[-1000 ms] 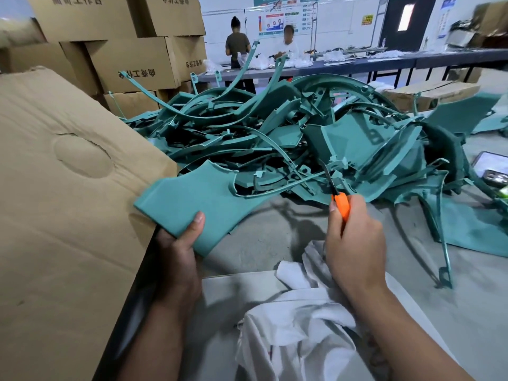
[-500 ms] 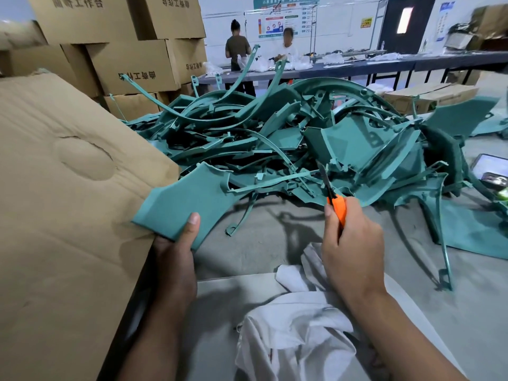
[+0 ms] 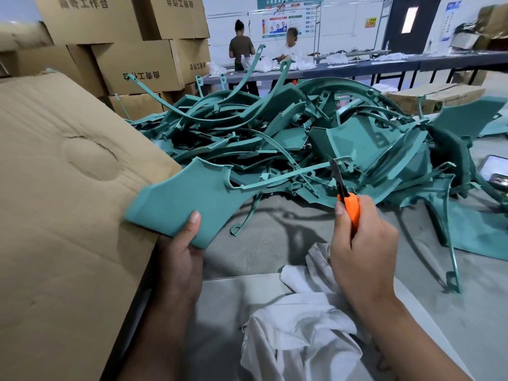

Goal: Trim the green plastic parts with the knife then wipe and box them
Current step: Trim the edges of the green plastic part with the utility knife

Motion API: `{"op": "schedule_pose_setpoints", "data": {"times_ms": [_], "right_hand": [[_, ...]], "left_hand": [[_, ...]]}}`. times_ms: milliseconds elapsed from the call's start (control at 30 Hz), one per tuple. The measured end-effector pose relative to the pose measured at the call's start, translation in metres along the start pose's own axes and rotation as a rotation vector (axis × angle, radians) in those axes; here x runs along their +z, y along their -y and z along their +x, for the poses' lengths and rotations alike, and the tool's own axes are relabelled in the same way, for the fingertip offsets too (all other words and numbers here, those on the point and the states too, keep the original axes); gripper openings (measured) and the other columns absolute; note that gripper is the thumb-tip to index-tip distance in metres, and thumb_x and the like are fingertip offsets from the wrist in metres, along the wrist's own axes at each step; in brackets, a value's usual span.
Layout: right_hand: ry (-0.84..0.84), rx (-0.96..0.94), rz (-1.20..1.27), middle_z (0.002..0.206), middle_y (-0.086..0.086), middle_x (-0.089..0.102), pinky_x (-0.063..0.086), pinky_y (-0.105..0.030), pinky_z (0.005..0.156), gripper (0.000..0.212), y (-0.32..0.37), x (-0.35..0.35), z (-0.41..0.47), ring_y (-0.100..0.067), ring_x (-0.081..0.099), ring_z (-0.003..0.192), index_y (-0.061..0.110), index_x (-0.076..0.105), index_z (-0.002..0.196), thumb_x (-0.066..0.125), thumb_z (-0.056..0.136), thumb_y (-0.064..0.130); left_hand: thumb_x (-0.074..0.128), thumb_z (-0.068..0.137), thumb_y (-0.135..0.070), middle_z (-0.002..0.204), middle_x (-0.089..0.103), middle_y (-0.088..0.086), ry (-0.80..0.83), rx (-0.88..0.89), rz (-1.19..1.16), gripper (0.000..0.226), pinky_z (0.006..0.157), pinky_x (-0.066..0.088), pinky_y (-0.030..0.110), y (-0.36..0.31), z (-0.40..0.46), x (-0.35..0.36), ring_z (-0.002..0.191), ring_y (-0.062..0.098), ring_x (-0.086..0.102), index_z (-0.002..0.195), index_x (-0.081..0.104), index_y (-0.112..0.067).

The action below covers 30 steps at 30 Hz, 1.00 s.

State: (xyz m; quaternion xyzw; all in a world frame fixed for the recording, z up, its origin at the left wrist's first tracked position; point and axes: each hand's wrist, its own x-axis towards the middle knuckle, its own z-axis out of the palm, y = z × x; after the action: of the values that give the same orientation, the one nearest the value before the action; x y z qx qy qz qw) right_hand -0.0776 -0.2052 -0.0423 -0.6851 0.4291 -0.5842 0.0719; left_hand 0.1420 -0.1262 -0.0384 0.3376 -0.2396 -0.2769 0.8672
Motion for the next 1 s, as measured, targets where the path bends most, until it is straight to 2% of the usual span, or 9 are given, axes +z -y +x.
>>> {"op": "schedule_pose_setpoints", "data": {"times_ms": [167, 300, 433, 567, 700, 800, 867, 933, 1000], "right_hand": [[0.076, -0.161, 0.114, 0.062, 0.015, 0.035, 0.028, -0.016, 0.052, 0.022, 0.005, 0.006, -0.008, -0.006, 0.04, 0.052, 0.019, 0.047, 0.085, 0.05, 0.107, 0.021], [0.258, -0.144, 0.203, 0.07, 0.016, 0.05, 0.037, -0.02, 0.06, 0.011, 0.007, 0.006, -0.011, -0.006, 0.053, 0.062, 0.026, 0.054, 0.1, 0.053, 0.106, 0.036], [0.407, 0.073, 0.664, 0.068, 0.015, 0.056, 0.043, -0.025, 0.056, 0.018, 0.012, 0.001, -0.011, -0.004, 0.051, 0.052, 0.034, 0.057, 0.101, 0.069, 0.097, 0.048], [0.41, 0.218, 0.748, 0.053, -0.002, 0.055, 0.042, -0.03, 0.049, 0.043, 0.01, -0.002, -0.006, -0.021, 0.048, 0.044, 0.008, 0.058, 0.08, 0.076, 0.09, 0.046], [0.43, 0.305, 0.867, 0.066, -0.015, 0.069, 0.042, -0.031, 0.04, 0.037, 0.011, -0.003, -0.004, -0.02, 0.05, 0.039, 0.0, 0.056, 0.086, 0.075, 0.094, 0.031], [0.422, 0.319, 0.9, 0.055, -0.016, 0.06, 0.039, -0.037, 0.038, 0.023, 0.013, -0.005, -0.004, -0.025, 0.043, 0.036, 0.017, 0.058, 0.081, 0.069, 0.1, 0.023], [0.406, 0.337, 0.929, 0.047, -0.011, 0.048, 0.039, -0.034, 0.037, 0.017, 0.013, -0.006, -0.002, -0.024, 0.037, 0.033, 0.013, 0.061, 0.091, 0.069, 0.099, 0.026], [0.395, 0.363, 0.959, 0.045, -0.009, 0.044, 0.038, -0.029, 0.038, 0.016, 0.015, -0.006, 0.0, -0.023, 0.035, 0.033, 0.012, 0.06, 0.098, 0.067, 0.098, 0.027], [0.371, 0.398, 0.996, 0.044, -0.008, 0.043, 0.038, -0.026, 0.039, 0.015, 0.016, -0.006, 0.001, -0.023, 0.035, 0.032, 0.015, 0.057, 0.093, 0.065, 0.098, 0.027]], "left_hand": [[0.062, 0.092, -0.01, 0.126, 0.073, 0.001, -0.131, -0.185, -0.053, 0.032, 0.102, 0.053, 0.041, 0.003, -0.009, 0.013, 0.118, 0.019, 0.069, 0.122, 0.069, -0.02], [0.057, 0.079, -0.011, 0.115, 0.077, 0.008, 0.001, -0.457, -0.248, 0.032, 0.087, 0.061, 0.04, 0.006, -0.024, 0.028, 0.1, 0.022, 0.076, 0.096, 0.084, -0.016], [0.057, 0.081, -0.011, 0.123, 0.072, 0.016, 0.102, -0.596, -0.261, 0.044, 0.077, 0.063, 0.034, 0.01, -0.032, 0.031, 0.107, 0.027, 0.074, 0.123, 0.067, -0.004], [0.051, 0.094, -0.022, 0.121, 0.072, 0.022, 0.189, -0.708, -0.056, 0.047, 0.075, 0.065, 0.038, 0.009, -0.023, 0.023, 0.096, 0.037, 0.075, 0.138, 0.055, -0.006], [0.03, 0.111, -0.022, 0.126, 0.069, 0.02, 0.119, -0.507, 0.226, 0.045, 0.083, 0.058, 0.049, 0.019, -0.016, 0.015, 0.11, 0.044, 0.067, 0.152, 0.035, -0.04], [0.036, 0.095, 0.016, 0.138, 0.062, 0.021, 0.226, -0.297, 0.585, 0.063, 0.082, 0.06, 0.024, 0.021, -0.011, 0.002, 0.117, 0.039, 0.064, 0.141, 0.059, -0.021], [0.041, 0.08, 0.028, 0.156, 0.046, 0.001, 0.427, -0.151, 0.872, 0.08, 0.105, 0.049, 0.021, 0.019, -0.009, -0.007, 0.137, 0.02, 0.053, 0.136, 0.062, -0.025], [0.057, 0.075, 0.019, 0.162, 0.034, -0.018, 0.653, -0.01, 1.041, 0.091, 0.121, 0.031, 0.026, 0.014, -0.011, -0.009, 0.148, 0.0, 0.031, 0.147, 0.052, -0.036], [0.079, 0.074, -0.013, 0.163, 0.032, -0.019, 0.771, 0.201, 1.202, 0.092, 0.123, 0.023, 0.025, 0.016, -0.013, -0.005, 0.15, -0.003, 0.026, 0.154, 0.041, -0.037]]}}
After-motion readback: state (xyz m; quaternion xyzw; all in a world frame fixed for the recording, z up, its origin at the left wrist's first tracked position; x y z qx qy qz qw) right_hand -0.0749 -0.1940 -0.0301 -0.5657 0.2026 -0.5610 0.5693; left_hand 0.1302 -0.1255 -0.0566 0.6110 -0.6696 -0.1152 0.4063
